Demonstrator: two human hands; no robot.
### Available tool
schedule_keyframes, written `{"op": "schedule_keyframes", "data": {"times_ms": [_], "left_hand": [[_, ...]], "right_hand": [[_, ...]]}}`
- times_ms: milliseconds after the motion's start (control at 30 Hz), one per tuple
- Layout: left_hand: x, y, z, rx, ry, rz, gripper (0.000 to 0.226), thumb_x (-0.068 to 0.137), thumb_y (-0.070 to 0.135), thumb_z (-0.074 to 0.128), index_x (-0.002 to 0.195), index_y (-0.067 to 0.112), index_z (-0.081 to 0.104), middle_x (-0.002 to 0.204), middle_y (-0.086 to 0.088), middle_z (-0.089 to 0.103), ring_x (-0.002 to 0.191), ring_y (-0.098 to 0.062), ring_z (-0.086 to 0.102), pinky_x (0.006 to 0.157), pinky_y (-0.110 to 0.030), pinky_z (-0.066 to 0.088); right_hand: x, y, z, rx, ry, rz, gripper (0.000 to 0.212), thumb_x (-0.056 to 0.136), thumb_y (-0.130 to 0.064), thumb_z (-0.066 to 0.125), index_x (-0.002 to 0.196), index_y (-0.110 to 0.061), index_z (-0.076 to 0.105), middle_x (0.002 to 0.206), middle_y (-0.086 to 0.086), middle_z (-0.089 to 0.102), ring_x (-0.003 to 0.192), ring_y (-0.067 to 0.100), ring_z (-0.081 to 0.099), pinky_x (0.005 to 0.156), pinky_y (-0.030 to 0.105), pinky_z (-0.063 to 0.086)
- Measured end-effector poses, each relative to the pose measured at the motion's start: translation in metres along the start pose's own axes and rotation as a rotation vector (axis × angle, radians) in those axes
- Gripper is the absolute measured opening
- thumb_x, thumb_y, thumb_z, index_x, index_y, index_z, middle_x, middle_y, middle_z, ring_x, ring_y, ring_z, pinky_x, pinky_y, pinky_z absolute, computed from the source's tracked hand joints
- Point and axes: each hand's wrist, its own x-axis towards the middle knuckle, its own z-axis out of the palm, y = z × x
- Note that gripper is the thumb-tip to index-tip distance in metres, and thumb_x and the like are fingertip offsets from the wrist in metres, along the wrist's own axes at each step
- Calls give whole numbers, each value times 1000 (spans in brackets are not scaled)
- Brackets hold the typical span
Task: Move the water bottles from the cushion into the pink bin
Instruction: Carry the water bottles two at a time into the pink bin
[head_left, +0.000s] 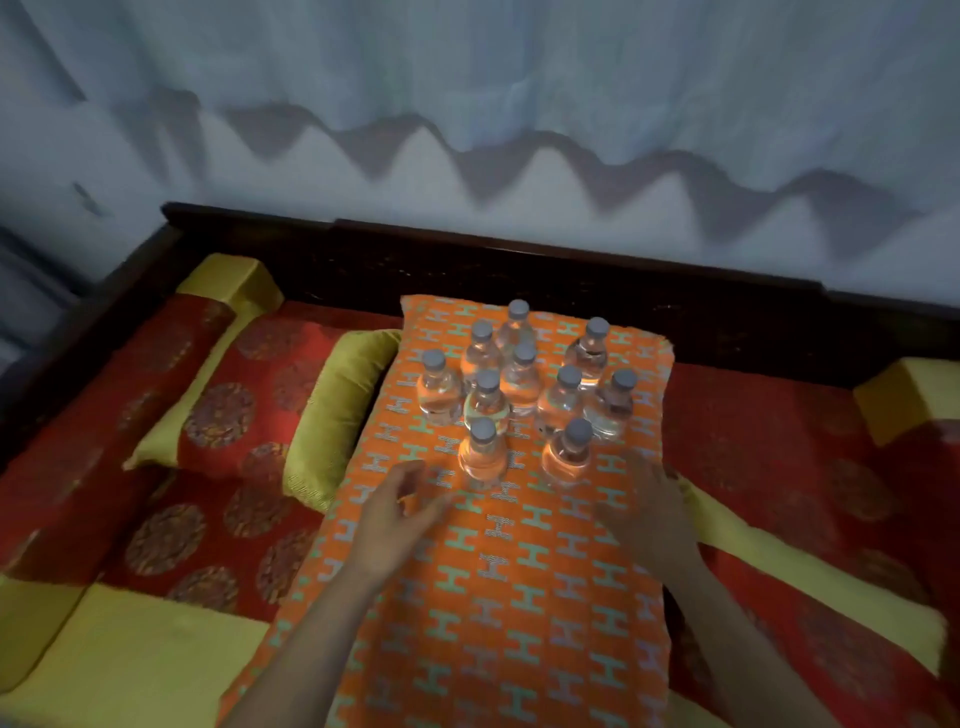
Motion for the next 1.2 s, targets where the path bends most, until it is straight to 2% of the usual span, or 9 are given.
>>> {"op": "schedule_keyframes", "data": {"times_ms": [100, 233, 333, 433, 567, 667, 800, 900, 1200], "left_hand": [[32, -12, 17, -48, -60, -44, 67, 69, 16, 84, 127, 14, 51, 114, 2, 58, 105, -17, 57, 92, -32, 48], [67, -26, 37, -78, -158, -8, 73, 59, 14, 89, 119, 25, 50, 109, 7, 60, 95, -2, 59, 78, -12, 48], [85, -36, 48, -87, -225, 20, 75, 58, 15, 90, 117, 31, 48, 111, 13, 61, 98, -5, 62, 78, -13, 50], [98, -43, 58, -75, -270, 40, 81, 56, 23, 91, 124, 27, 47, 116, 7, 62, 104, -6, 61, 86, -23, 51], [105, -50, 66, -69, -279, 44, 89, 54, 27, 92, 129, 19, 47, 121, 1, 60, 109, -17, 60, 94, -44, 50], [107, -51, 67, -62, -267, 71, 88, 53, 29, 92, 127, 24, 47, 119, 5, 61, 107, -15, 60, 91, -41, 52], [108, -48, 65, -39, -278, 90, 81, 53, 30, 92, 122, 28, 48, 107, 18, 61, 98, -1, 61, 79, -20, 50], [106, -46, 58, -26, -307, 65, 71, 54, 31, 91, 111, 33, 48, 98, 19, 63, 84, 9, 61, 66, -6, 46], [94, -41, 26, -149, -344, -19, 48, 65, 21, 85, 97, 31, 52, 93, 6, 68, 81, -11, 67, 65, -24, 55]], "right_hand": [[16, 1, 13, 34, 15, 89, 82, 74, -31, 79, 144, -24, 36, 142, 7, 43, 130, 28, 39, 95, 33, 33], [34, 0, 32, 176, 19, 139, 89, 73, -29, 80, 146, -21, 31, 146, 3, 38, 133, 22, 37, 96, 28, 33], [46, -6, 45, 209, 26, 154, 90, 70, -27, 83, 144, -19, 33, 142, 2, 42, 129, 21, 42, 91, 28, 37], [52, -9, 57, 265, 58, 117, 82, 67, -16, 84, 137, -20, 41, 130, 0, 52, 117, 20, 52, 85, 27, 42], [49, -11, 69, 350, 132, 55, 73, 68, -14, 82, 118, -49, 42, 115, -16, 58, 102, 4, 58, 77, 5, 41], [48, -14, 72, 363, 160, 81, 68, 68, -24, 82, 116, -51, 42, 113, -24, 58, 100, -8, 57, 75, 5, 41], [50, -11, 80, 407, 188, 125, 63, 72, -30, 80, 125, -30, 47, 116, -9, 63, 102, 5, 61, 79, 22, 48], [47, -8, 85, 450, 217, 100, 63, 74, -22, 81, 127, -21, 48, 116, -11, 61, 104, -4, 58, 81, 14, 45], [25, -26, 59, 689, 347, 170, 58, 66, -27, 87, 114, -30, 55, 104, -14, 68, 93, 6, 67, 73, 20, 55]]}}
